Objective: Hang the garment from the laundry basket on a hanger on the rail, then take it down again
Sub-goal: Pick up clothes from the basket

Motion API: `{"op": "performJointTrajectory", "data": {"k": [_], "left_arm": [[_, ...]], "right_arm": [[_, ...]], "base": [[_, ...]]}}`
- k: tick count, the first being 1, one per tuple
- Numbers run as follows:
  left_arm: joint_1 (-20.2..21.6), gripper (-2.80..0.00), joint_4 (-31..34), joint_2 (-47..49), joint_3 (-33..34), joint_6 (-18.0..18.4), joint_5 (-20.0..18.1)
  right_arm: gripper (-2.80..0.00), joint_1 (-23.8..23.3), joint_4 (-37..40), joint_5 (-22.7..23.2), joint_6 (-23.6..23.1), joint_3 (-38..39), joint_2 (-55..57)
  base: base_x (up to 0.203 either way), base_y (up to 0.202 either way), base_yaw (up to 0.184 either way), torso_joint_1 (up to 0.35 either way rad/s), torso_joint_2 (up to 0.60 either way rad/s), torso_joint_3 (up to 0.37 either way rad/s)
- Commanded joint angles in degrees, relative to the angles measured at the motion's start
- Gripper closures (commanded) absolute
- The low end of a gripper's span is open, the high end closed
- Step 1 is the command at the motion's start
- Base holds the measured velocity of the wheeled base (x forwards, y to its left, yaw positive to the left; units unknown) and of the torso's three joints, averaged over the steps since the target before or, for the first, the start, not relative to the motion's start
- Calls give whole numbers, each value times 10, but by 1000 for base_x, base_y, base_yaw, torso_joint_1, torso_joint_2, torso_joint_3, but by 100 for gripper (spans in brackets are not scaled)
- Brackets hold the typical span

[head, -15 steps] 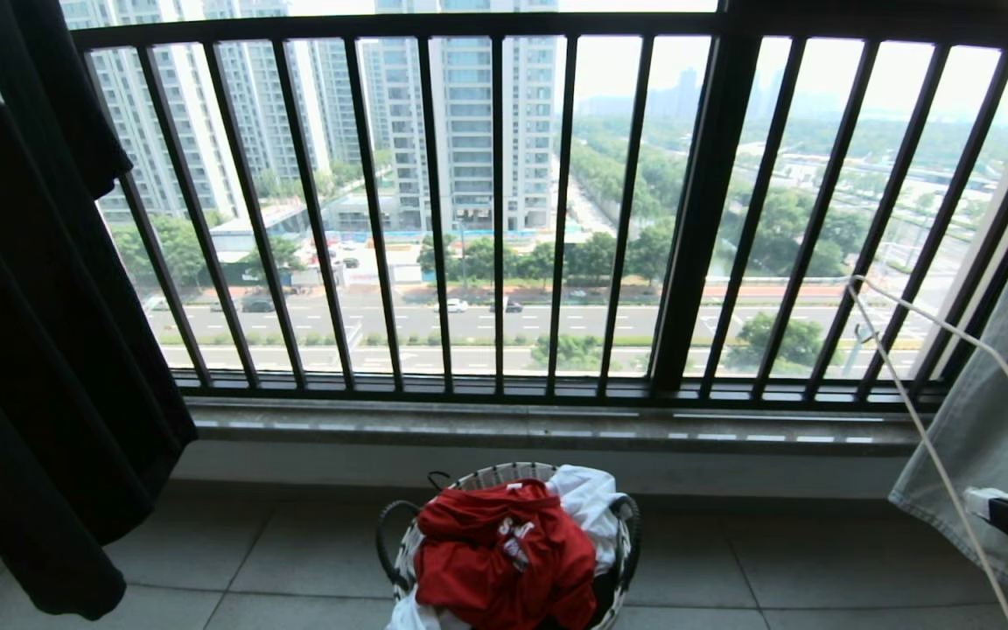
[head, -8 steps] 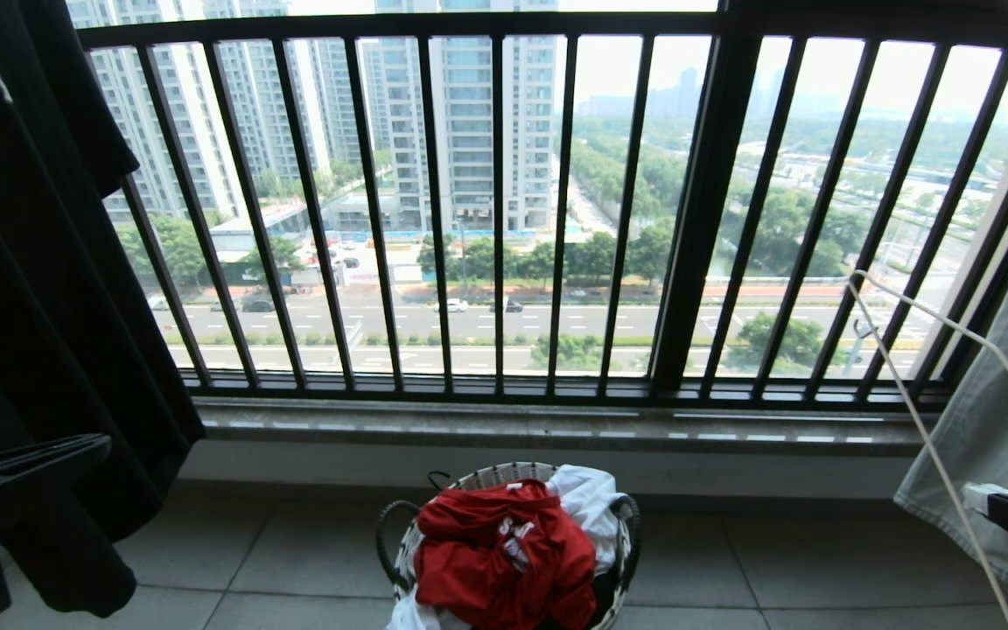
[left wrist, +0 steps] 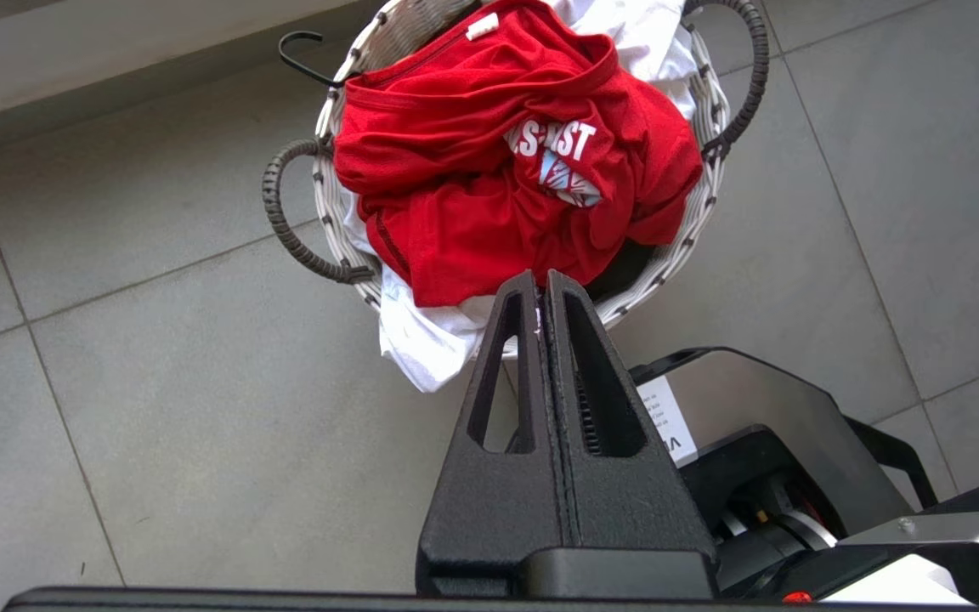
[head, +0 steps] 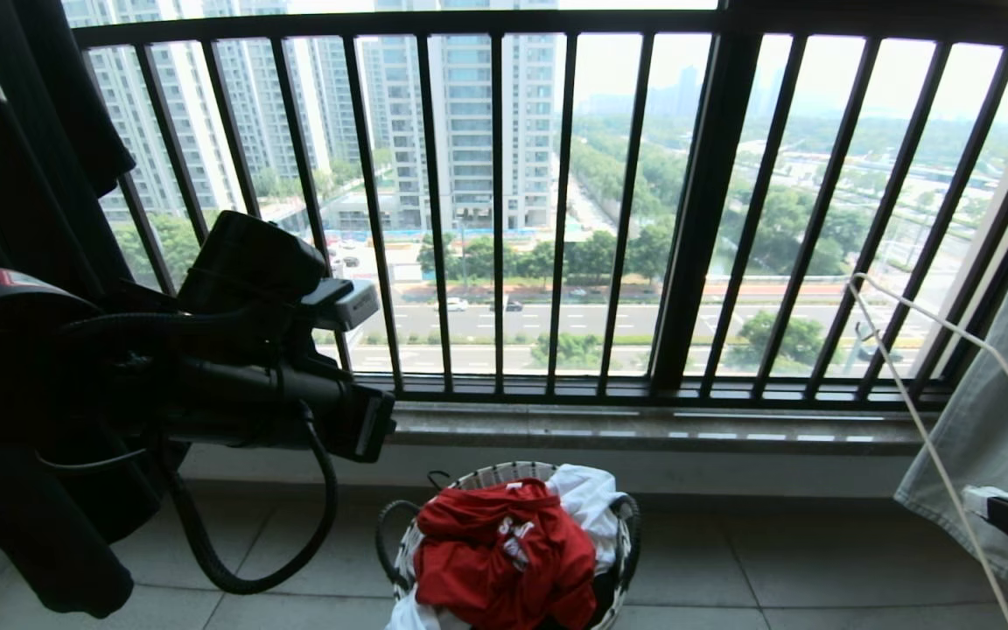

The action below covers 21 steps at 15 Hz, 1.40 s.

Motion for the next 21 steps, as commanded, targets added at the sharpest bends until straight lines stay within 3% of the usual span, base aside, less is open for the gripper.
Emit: {"op": "performJointTrajectory", "data": {"k": [1,4,8,21], "left_arm": [[-27,0,5,135,-44,-17,13],[-41,0,8,245,-92,-60,41],[-45,0,-26,312,-107,-85,50],[-52,0,-25,286,-89,-65,50]], "right_arm": [[0,0,1,-2,1,0,0],[0,0,1,-1,2,6,-1],[0,0,1,0,3,18,-5],[0,0,1,0,4,25,-9]], "base": [[0,0,0,0,0,0],[0,0,0,0,0,0],[0,0,0,0,0,0],[0,0,0,0,0,0]]}}
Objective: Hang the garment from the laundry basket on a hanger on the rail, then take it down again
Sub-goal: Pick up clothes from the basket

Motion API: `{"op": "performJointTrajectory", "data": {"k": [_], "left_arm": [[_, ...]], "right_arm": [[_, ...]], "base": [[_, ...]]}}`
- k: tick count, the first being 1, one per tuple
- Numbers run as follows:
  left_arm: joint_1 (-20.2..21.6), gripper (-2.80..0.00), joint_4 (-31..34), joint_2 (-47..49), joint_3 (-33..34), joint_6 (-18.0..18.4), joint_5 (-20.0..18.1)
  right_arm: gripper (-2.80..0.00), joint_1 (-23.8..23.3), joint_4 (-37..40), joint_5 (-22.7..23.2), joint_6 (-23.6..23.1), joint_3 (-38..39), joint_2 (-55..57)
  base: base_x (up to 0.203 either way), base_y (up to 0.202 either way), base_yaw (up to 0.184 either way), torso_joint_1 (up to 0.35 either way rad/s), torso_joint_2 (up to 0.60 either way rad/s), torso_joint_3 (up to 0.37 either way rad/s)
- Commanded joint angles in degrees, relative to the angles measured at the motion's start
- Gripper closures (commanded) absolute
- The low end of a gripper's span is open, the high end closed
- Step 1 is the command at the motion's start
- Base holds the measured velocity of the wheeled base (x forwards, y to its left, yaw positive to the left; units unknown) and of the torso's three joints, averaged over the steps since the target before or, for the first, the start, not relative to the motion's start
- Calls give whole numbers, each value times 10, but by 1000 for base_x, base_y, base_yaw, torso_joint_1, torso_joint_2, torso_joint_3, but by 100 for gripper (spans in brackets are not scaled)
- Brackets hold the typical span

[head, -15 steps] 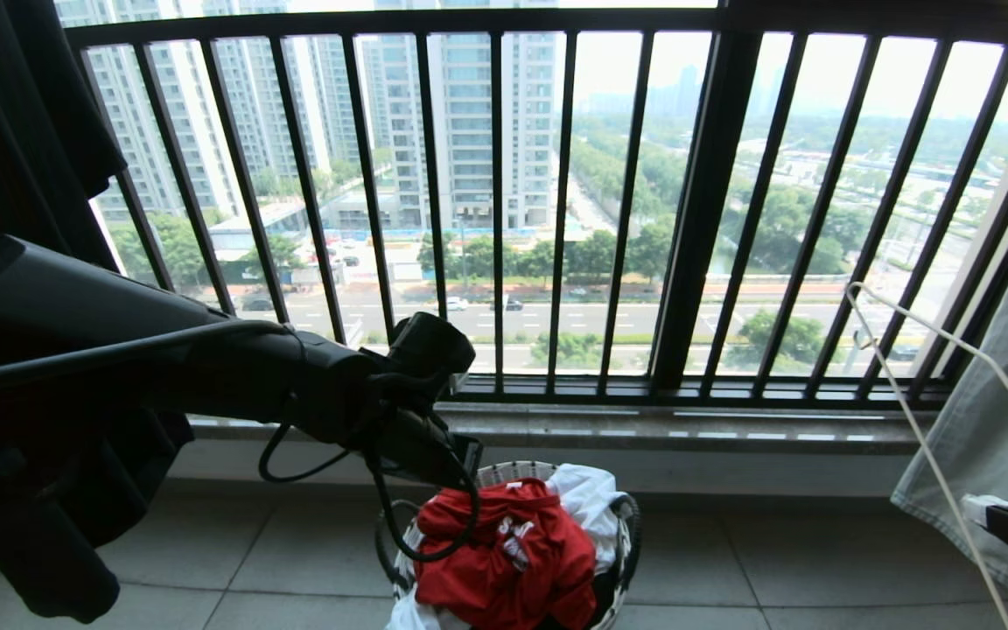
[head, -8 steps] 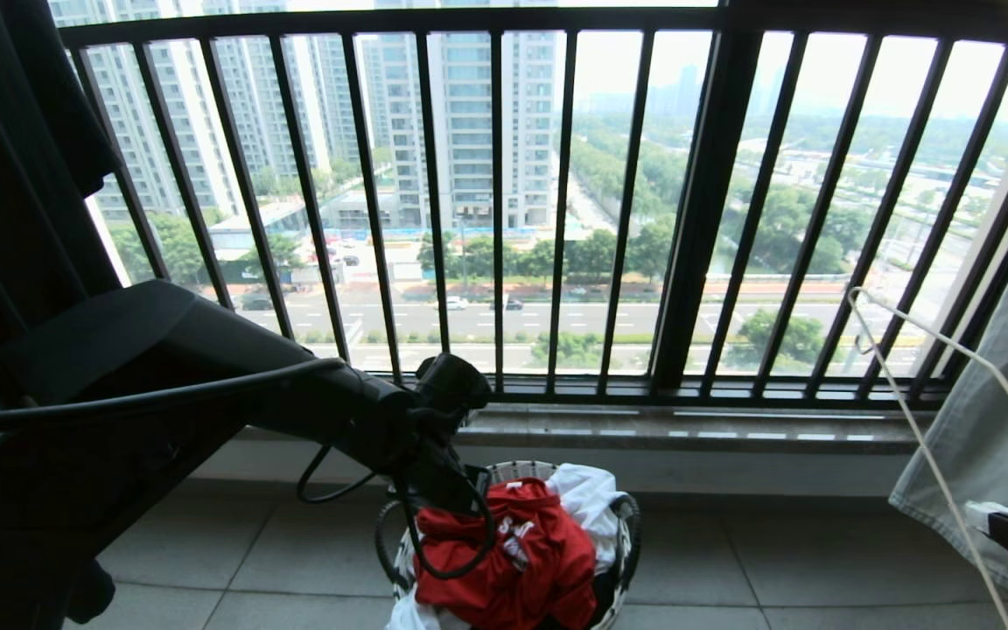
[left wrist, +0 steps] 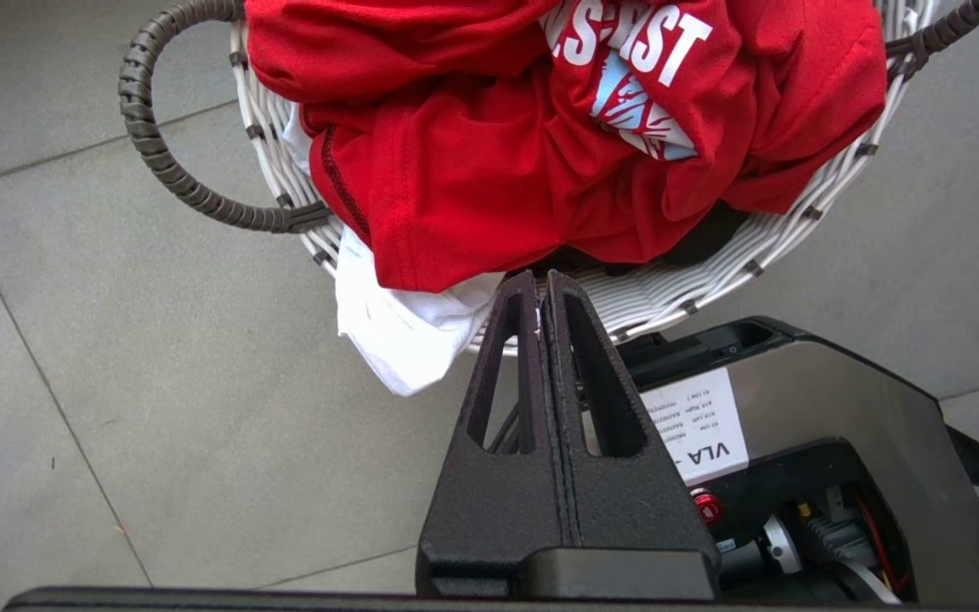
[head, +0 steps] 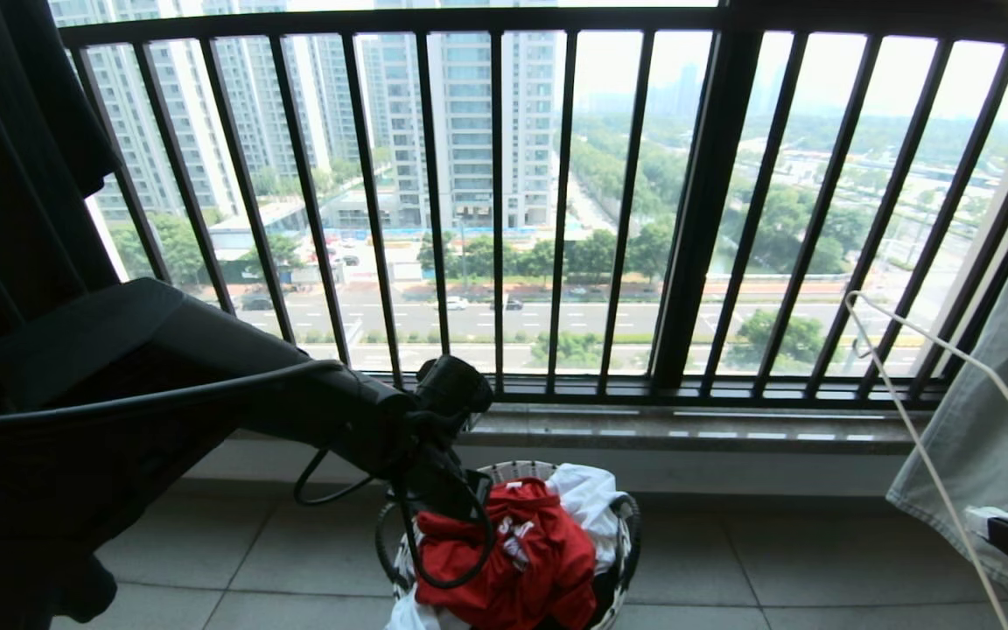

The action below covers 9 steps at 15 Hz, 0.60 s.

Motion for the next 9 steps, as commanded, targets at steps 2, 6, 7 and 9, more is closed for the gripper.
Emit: {"op": "performJointTrajectory", "data": {"k": [2,6,7,9], "left_arm": [[0,0,2,-12,0,0,1],[0,0,5,-26,1,1,1],[0,0,5,-32,1,3,1],[0,0,6,-43,2,5,1]], "right_arm": [[0,0,1,-2,1,0,-1],[0,0,1,-1,1,4,-1],[0,0,1,-2,1,4,-1],[0,0,1,-2,1,4,-1]], "base": [[0,0,0,1,3,-13],[0,0,0,3,3,-150],[0,0,0,5,6,-185],[0,0,0,0,-1,-201]]}}
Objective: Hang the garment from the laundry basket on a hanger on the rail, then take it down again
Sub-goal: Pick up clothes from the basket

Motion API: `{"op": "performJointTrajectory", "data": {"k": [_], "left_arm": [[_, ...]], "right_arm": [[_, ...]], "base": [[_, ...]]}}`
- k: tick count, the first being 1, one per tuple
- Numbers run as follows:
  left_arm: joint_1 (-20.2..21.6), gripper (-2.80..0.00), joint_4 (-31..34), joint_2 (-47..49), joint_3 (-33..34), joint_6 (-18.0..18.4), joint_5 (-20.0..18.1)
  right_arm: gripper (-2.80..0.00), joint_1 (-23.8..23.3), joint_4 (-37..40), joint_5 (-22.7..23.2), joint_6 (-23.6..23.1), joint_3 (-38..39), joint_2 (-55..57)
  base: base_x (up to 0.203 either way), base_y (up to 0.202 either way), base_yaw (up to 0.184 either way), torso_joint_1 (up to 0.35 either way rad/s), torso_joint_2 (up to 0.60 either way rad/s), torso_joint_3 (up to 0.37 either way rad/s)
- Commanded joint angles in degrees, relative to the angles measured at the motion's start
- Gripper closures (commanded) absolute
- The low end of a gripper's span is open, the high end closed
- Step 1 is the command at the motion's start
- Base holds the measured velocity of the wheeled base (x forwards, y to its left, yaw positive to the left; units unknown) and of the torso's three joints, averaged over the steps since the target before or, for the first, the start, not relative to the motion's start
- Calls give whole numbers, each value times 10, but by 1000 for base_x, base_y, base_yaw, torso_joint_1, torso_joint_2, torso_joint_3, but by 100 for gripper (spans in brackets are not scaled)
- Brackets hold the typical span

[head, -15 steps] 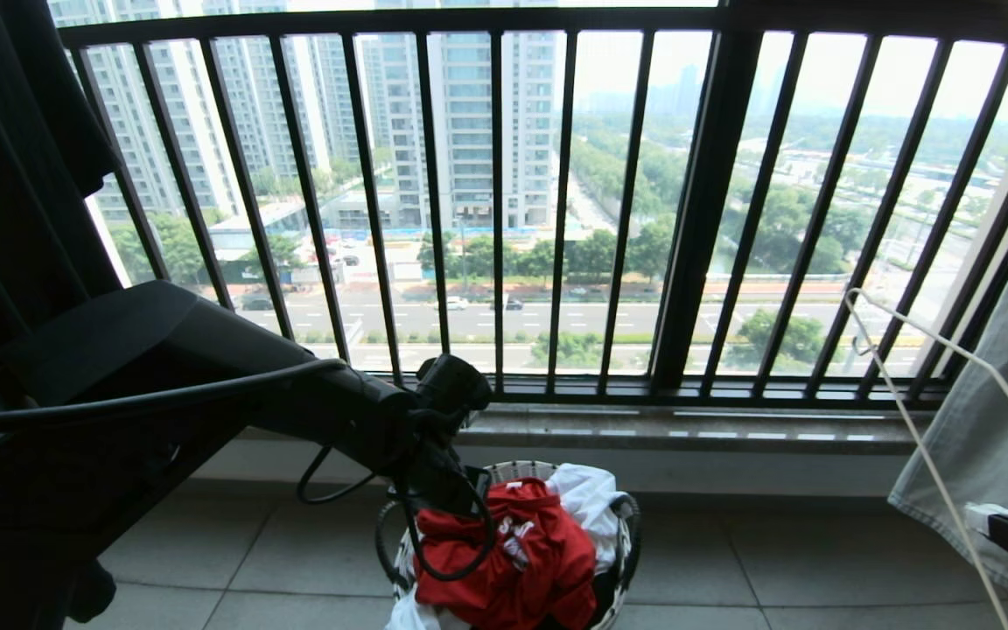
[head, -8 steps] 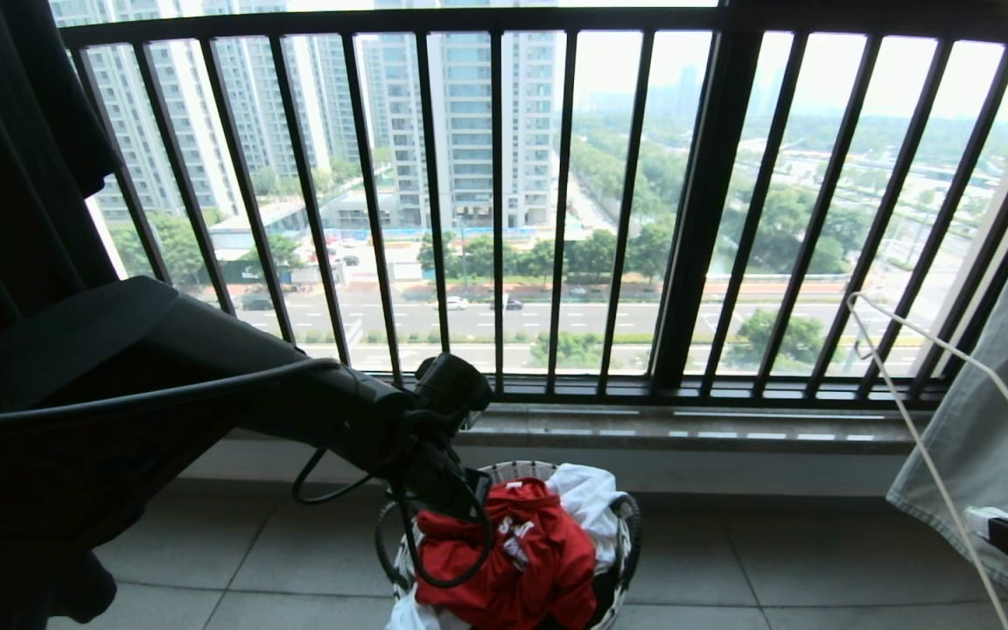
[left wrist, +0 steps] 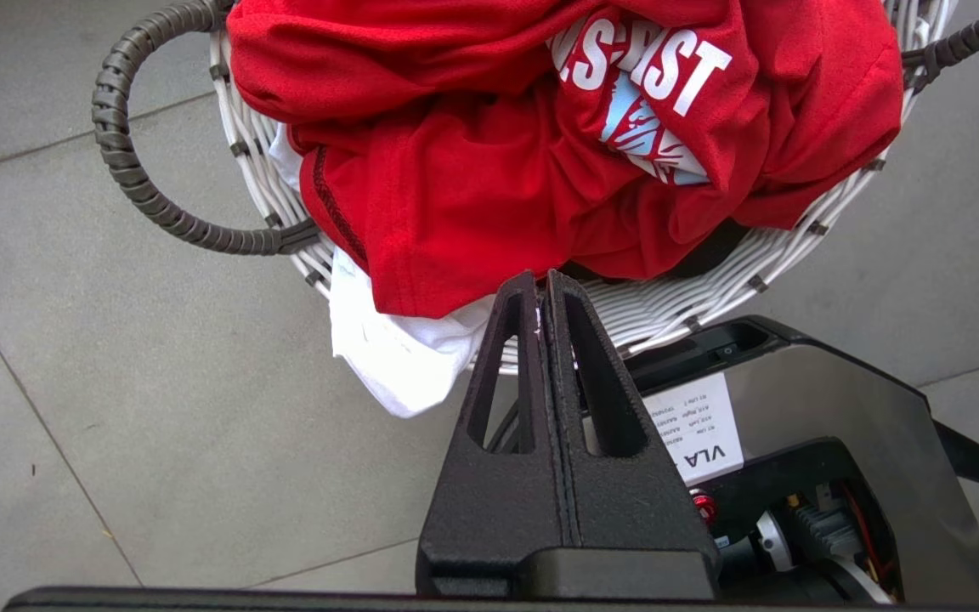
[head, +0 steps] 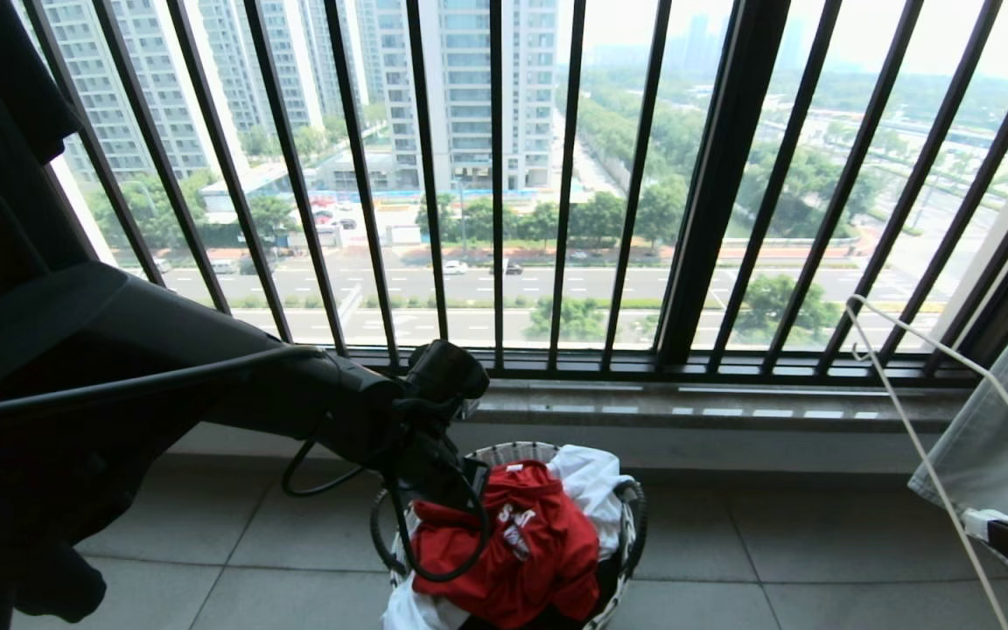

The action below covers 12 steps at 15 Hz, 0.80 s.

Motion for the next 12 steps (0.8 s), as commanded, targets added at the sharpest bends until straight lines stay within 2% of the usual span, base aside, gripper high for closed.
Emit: {"op": "performJointTrajectory", "data": {"k": [1,12], "left_arm": [[0,0,1,-19,0,0,1],[-1,0,49,-90,15,8,1]], "right_arm": [[0,0,1,-2,0,0,0],[0,0,0,-1,0,1,1]], "base": [[0,0,0,4,-1,-191],[0,0,0,2,1,-199]]}}
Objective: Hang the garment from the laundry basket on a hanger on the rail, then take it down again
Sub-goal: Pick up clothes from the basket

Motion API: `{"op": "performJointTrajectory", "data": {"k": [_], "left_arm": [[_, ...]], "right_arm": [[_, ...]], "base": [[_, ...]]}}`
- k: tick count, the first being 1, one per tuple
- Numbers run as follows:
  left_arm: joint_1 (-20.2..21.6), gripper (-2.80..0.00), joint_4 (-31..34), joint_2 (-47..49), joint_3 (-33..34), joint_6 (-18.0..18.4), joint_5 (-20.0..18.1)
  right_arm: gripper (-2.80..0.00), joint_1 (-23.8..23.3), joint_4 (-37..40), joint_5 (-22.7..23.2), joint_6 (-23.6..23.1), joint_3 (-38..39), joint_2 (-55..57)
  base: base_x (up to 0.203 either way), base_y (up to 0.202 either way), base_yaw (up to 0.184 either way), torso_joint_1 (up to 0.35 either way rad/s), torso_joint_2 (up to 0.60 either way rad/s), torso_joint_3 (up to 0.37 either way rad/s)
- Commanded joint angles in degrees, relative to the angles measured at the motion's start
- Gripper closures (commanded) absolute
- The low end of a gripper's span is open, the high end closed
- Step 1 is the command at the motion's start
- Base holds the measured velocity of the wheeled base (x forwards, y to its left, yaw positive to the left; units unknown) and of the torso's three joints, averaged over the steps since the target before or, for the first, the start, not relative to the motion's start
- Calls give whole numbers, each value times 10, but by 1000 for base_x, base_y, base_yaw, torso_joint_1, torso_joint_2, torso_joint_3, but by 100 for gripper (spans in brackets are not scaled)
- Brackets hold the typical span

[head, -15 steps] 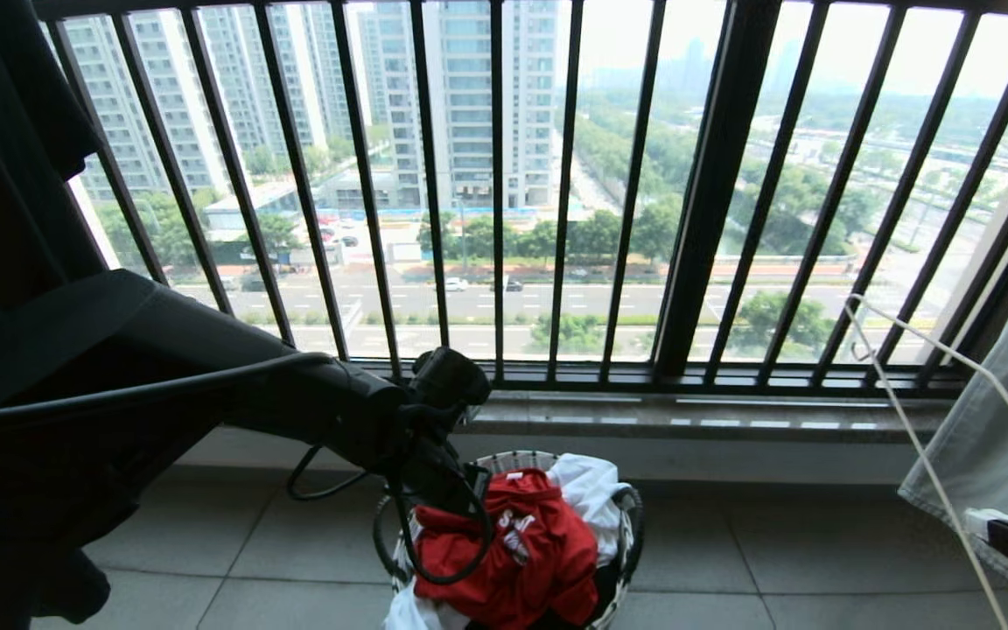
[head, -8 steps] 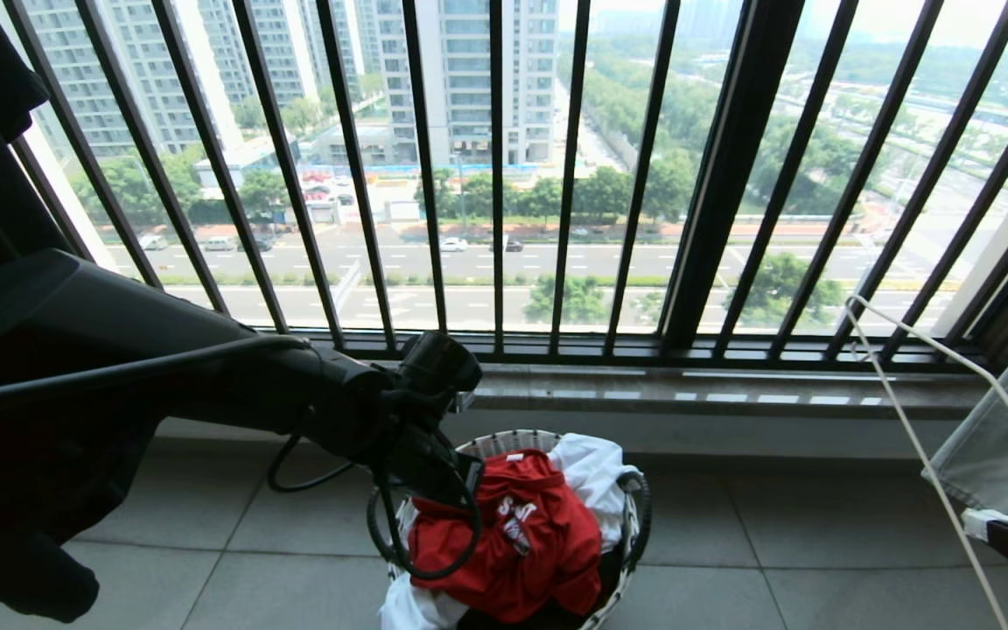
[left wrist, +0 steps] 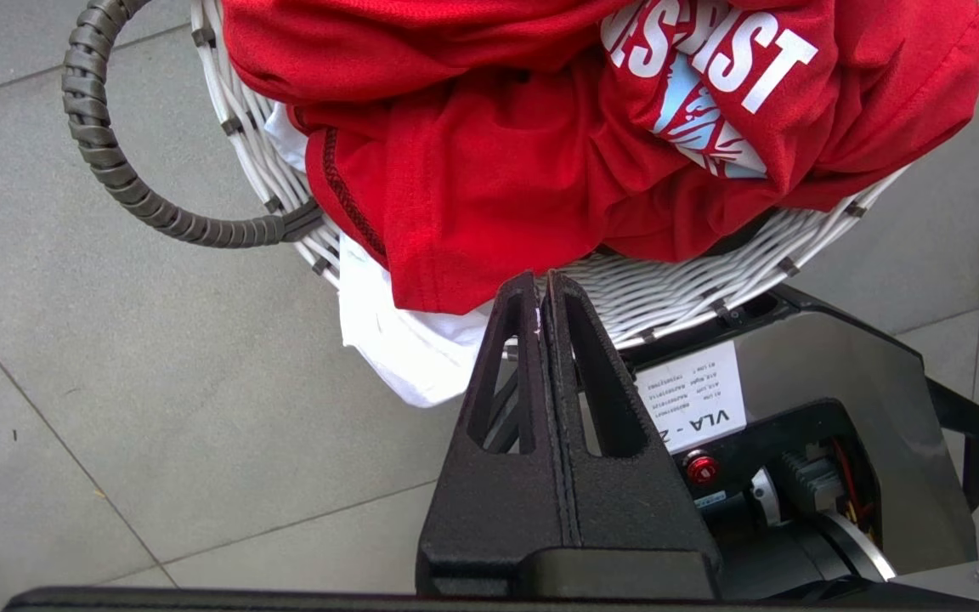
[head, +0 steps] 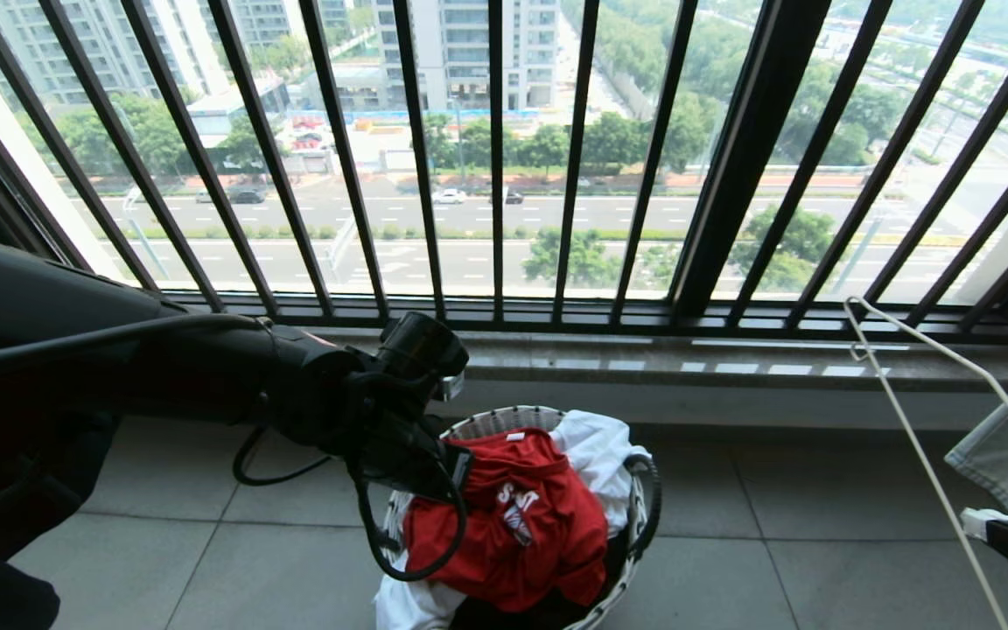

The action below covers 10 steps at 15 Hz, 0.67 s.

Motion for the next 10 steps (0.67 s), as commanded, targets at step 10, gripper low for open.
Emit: {"op": "performJointTrajectory", "data": {"k": [10], "left_arm": [[-12,0,41,-74,-4,2,0]], "right_arm": [[0,0,1,-2,1,0,-9]], "base": [[0,0,0,3,3,-200]]}}
